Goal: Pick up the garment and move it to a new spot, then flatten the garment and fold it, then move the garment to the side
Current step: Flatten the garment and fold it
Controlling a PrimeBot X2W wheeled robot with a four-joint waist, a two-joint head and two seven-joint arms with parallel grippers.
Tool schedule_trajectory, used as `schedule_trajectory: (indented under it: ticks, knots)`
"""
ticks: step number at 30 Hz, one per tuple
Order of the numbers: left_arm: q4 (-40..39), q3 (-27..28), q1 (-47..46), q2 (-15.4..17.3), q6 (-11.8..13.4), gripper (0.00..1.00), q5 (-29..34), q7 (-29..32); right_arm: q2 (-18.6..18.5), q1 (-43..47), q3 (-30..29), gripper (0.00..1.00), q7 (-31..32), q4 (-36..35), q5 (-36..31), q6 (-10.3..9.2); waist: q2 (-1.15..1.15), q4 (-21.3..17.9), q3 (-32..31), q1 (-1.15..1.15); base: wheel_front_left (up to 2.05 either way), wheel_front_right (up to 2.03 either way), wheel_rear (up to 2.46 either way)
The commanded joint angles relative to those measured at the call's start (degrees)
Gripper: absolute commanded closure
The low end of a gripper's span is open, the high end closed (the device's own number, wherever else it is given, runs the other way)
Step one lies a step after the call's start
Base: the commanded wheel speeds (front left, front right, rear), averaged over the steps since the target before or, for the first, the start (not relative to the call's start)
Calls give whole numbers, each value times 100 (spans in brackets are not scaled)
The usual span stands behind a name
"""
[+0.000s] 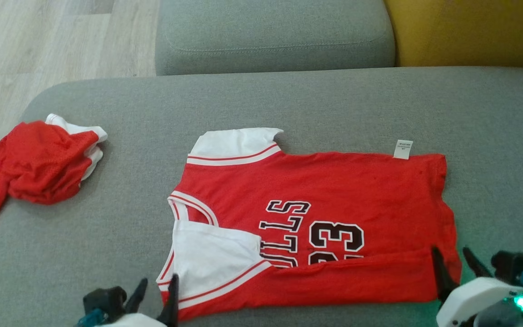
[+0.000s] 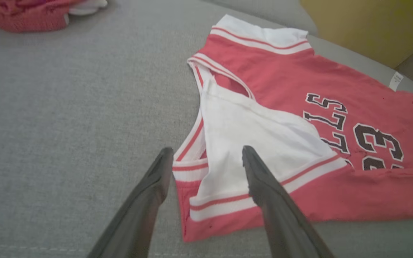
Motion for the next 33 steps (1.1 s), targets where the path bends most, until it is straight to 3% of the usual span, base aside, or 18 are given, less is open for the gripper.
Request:
schedule_trajectory:
  ticks: [1,7,13,24,28,33]
  knots:
    - [-248,214,-331,49,50,0,78,-145,-105,-184,171,0,-145,-326,18,-4,0,-6,0,0,0,0,0]
    - [-606,298,-654,161,214,0,407,-643,-124,-347,522,0,-652,-1171,-37,-4,0,-45,-27,0,0,0,0]
    - [-838,386,-978,256,304,0,533,-776,-118,-398,776,0,-696,-1832,-93,-4,0,-78,-50,0,0,0,0]
    - [-862,324,-1113,355,393,0,684,-738,-93,-324,810,0,-514,-2007,-86,-4,0,-110,-3,0,0,0,0]
    - [-754,233,-1374,376,263,0,668,-674,-80,-340,803,0,-474,-1988,-58,-4,0,-80,129,0,0,0,0]
    - [-345,91,-2346,328,-31,0,638,-577,-70,-564,867,0,-457,-2065,-62,-4,0,-86,605,0,0,0,0]
